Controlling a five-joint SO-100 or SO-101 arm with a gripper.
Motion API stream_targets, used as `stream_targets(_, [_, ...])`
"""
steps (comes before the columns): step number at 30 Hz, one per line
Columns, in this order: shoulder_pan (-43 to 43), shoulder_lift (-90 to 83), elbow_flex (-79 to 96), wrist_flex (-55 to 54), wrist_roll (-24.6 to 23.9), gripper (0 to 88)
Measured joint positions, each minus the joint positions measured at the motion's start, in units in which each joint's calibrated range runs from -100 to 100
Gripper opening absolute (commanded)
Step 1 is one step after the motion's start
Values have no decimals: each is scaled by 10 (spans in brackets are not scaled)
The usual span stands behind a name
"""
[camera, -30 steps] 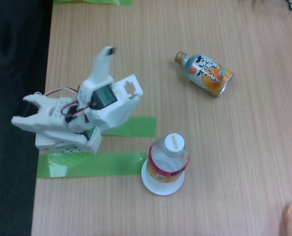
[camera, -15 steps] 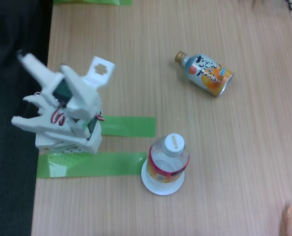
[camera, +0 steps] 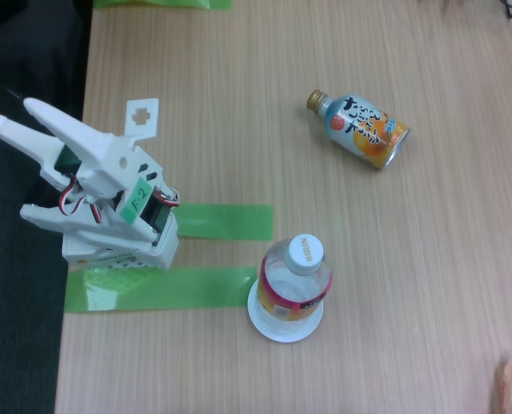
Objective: Pick up the plastic bottle and stand it up on the white place
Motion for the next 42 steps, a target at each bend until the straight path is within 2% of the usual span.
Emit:
stream_targets(6, [0,0,0,-1,0,84])
stream_targets(9, [0,0,0,-1,0,52])
stream_targets(42, [0,0,0,-1,-1,52])
